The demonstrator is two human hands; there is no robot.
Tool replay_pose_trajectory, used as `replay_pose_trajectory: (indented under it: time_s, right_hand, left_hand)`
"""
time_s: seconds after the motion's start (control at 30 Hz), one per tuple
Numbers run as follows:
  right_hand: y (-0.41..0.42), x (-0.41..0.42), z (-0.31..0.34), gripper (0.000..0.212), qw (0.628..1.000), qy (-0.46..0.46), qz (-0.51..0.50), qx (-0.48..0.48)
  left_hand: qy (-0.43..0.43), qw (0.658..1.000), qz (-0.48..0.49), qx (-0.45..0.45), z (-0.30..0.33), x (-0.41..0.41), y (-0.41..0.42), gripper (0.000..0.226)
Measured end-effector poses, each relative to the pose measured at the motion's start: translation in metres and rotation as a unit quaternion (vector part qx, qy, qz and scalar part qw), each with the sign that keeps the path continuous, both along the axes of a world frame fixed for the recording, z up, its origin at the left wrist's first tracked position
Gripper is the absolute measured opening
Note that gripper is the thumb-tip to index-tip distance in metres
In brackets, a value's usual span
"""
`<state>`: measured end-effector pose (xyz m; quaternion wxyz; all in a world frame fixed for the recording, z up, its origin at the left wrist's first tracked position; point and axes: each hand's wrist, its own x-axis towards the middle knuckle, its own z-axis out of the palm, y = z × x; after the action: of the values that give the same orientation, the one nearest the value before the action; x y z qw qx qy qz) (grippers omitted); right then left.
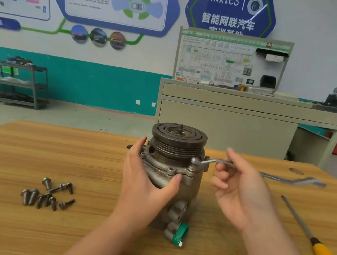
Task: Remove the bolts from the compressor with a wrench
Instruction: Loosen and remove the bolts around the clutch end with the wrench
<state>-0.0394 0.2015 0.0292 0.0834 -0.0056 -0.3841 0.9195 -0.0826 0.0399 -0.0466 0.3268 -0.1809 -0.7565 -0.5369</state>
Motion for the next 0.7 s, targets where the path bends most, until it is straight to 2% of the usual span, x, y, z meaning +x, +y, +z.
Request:
replay_pose_trajectory:
  time_s: [0.07, 0.2, 0.27, 0.37, 0.43, 0.47, 0.5, 0.57, 0.6, 0.63, 0.67, 0.7]
  right_hand:
    - [0.000, -0.004, 0.008, 0.024, 0.997, 0.048, -0.053, 0.008]
    - [-0.005, 0.005, 0.007, 0.043, 0.954, 0.121, -0.187, 0.201]
    - [-0.013, 0.009, 0.001, 0.043, 0.929, 0.130, -0.221, 0.266]
    - [-0.023, 0.012, -0.005, 0.045, 0.903, 0.137, -0.257, 0.315]
    - [-0.031, 0.014, -0.005, 0.042, 0.872, 0.151, -0.295, 0.361]
    - [-0.036, 0.015, -0.006, 0.041, 0.843, 0.167, -0.322, 0.397]
    - [-0.042, 0.016, -0.007, 0.041, 0.797, 0.187, -0.359, 0.449]
    - [-0.054, 0.021, -0.012, 0.040, 0.685, 0.226, -0.413, 0.556]
    - [-0.056, 0.023, -0.017, 0.037, 0.657, 0.235, -0.416, 0.584]
    - [-0.056, 0.025, -0.023, 0.036, 0.660, 0.232, -0.407, 0.587]
    - [-0.052, 0.027, -0.027, 0.036, 0.695, 0.214, -0.390, 0.565]
    - [-0.045, 0.028, -0.030, 0.034, 0.756, 0.186, -0.362, 0.513]
  left_hand:
    - [-0.005, 1.000, -0.005, 0.003, 0.001, 0.000, 0.000, 0.097]
    - [-0.008, 1.000, -0.015, 0.003, 0.003, 0.000, 0.000, 0.096]
    - [-0.007, 1.000, -0.015, 0.003, 0.002, -0.001, 0.000, 0.096]
    - [-0.005, 1.000, -0.012, -0.001, 0.001, -0.001, 0.000, 0.095]
    - [-0.002, 1.000, -0.007, -0.004, 0.002, -0.001, 0.000, 0.094]
    - [0.001, 1.000, -0.004, -0.004, 0.002, -0.001, 0.000, 0.093]
    - [0.003, 1.000, -0.001, -0.005, 0.003, -0.002, 0.000, 0.093]
    - [-0.006, 1.000, 0.002, 0.000, 0.003, -0.001, 0.001, 0.094]
    - [-0.013, 1.000, 0.001, 0.006, 0.003, -0.001, 0.001, 0.094]
    - [-0.016, 1.000, 0.001, 0.011, 0.002, -0.001, 0.001, 0.093]
    - [-0.012, 1.000, 0.003, 0.010, 0.002, -0.001, 0.001, 0.093]
    - [-0.003, 1.000, 0.005, 0.004, 0.001, -0.001, 0.001, 0.094]
